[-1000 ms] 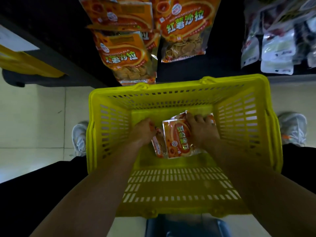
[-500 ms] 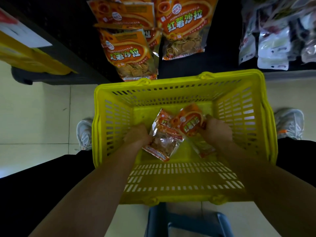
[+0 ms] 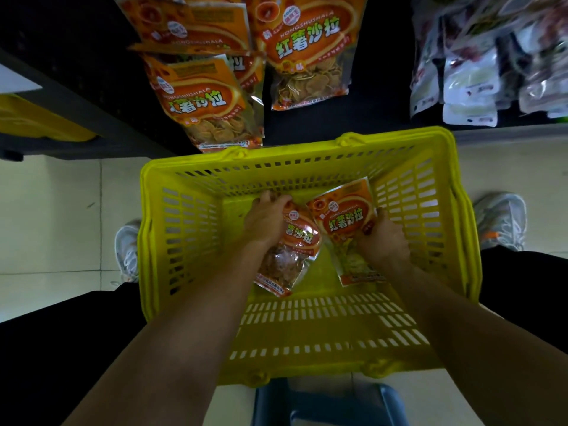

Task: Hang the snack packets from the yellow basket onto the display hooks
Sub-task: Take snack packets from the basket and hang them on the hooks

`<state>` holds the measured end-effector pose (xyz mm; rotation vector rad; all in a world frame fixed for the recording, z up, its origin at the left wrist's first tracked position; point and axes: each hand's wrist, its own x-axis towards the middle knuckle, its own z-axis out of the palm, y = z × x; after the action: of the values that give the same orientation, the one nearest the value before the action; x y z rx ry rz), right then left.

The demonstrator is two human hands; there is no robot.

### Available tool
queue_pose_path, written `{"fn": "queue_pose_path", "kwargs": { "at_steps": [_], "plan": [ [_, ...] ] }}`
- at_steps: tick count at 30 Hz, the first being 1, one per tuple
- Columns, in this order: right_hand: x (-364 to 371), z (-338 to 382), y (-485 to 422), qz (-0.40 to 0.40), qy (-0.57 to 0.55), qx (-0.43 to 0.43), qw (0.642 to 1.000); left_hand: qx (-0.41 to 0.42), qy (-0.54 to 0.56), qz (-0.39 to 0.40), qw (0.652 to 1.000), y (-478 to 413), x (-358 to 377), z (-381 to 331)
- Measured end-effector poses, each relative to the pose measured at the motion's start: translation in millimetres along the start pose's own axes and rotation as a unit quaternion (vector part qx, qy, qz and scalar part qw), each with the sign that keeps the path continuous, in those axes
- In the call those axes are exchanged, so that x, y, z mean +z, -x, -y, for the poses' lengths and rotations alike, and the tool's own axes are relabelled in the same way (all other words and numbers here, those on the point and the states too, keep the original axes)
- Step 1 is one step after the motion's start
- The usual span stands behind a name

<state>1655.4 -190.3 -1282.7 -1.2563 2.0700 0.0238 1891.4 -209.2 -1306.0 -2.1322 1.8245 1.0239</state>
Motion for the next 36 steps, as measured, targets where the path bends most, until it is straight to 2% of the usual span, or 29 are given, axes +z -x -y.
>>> {"fn": "queue_pose_path", "kwargs": {
  "at_steps": [4,12,16,19,24,27,32,36],
  "plan": [
    [-2,-1,4,-0.018,-0.017,0.007,1.000,0.013,-0.030,-0.015,0.999,5,4,0],
    [-6,1,6,0.010,-0.046,0.006,0.999,0.043,-0.039,-0.061,0.996,6,6,3],
    [-12,2,8,0.032,-0.087,-0.019,0.996,0.055,0.016,-0.035,0.998,5,4,1],
    [-17,5,10,0.038,-0.122,-0.048,0.991,0.066,0.006,-0.022,0.998,9,-3,1],
    [-31,18,23,0.020,-0.120,-0.105,0.987,0.047,0.037,-0.021,0.998,33,-40,-1],
    [-46,30,39,0.041,-0.134,-0.144,0.980,0.053,0.052,-0.004,0.997,57,-72,-2],
    [-89,56,71,0.059,-0.154,-0.197,0.966,0.066,0.067,-0.054,0.994,108,-131,-6],
    [-143,82,100,0.076,-0.170,-0.272,0.944,0.078,0.099,-0.107,0.986,149,-183,-19]
  ]
}}
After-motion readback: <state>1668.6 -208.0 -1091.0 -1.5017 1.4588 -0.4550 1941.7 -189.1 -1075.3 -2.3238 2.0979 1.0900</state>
